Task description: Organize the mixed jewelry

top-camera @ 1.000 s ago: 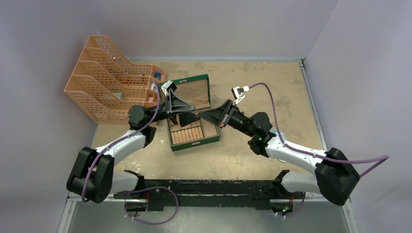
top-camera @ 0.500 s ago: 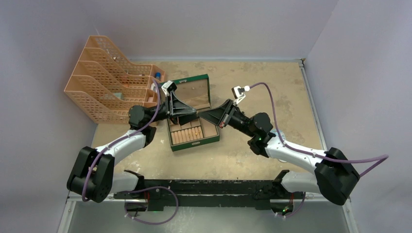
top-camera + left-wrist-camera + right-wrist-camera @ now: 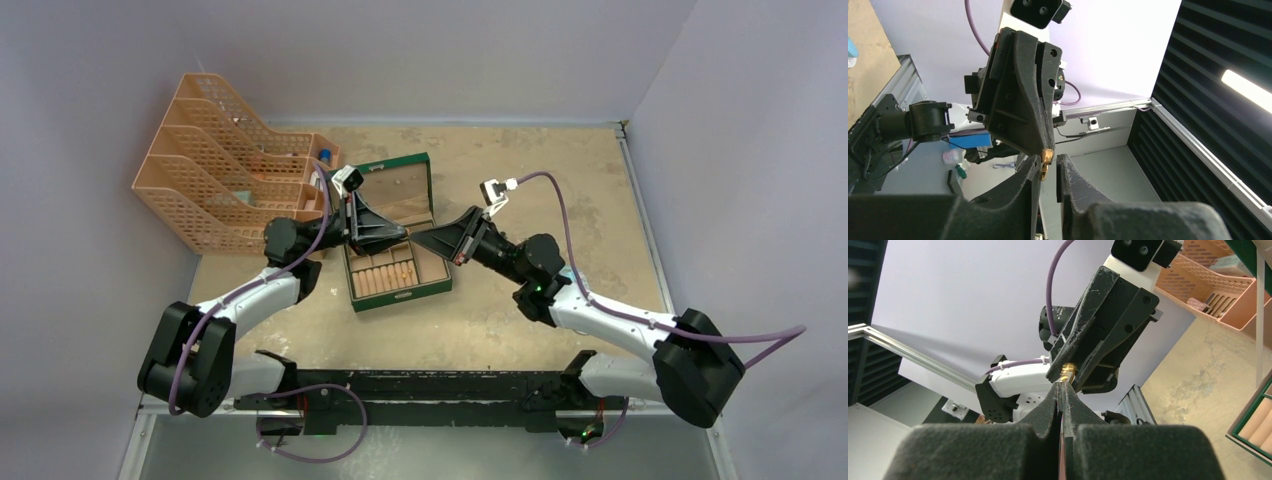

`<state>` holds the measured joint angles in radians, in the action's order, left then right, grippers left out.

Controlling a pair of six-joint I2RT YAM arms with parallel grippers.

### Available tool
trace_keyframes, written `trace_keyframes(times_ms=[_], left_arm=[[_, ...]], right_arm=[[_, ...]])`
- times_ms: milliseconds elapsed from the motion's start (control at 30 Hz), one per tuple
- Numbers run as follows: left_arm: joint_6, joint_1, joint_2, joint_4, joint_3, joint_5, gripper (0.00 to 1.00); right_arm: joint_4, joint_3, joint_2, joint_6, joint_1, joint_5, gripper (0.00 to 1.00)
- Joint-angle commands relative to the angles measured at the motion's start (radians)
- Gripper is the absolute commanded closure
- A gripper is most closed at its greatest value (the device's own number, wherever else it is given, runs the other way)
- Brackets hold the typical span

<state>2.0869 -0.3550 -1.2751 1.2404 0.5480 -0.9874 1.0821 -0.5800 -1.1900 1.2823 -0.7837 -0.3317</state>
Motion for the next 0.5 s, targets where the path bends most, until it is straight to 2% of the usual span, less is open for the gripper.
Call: trace_keyframes(times_ms=[0, 67, 100, 400, 467], left_arm=[[0.015, -0.002, 0.008, 0.077, 0.041, 0.018, 0.89], [0.006, -0.002, 0.007, 0.075, 0.041, 0.014, 0.99], [0.002, -0.002, 0.007, 0.072, 0.04, 0.012, 1.0], [-0.091, -0.002, 0.012, 0.033, 0.034, -0.002, 1.0], [-0.125, -0.002, 0.015, 0.008, 0.034, -0.012, 1.0]], right_arm=[[0.003, 0.003, 0.021, -0.017, -0.003, 0.006, 1.0], [0.003, 0.003, 0.023, -0.016, -0.003, 0.006, 1.0], [0.0, 0.003, 0.027, -0.017, -0.003, 0.009, 1.0], [-0.068, 0.017, 0.089, -0.046, -0.003, 0.033, 1.0], [-0.098, 0.021, 0.111, -0.054, -0.003, 0.041, 0.91]])
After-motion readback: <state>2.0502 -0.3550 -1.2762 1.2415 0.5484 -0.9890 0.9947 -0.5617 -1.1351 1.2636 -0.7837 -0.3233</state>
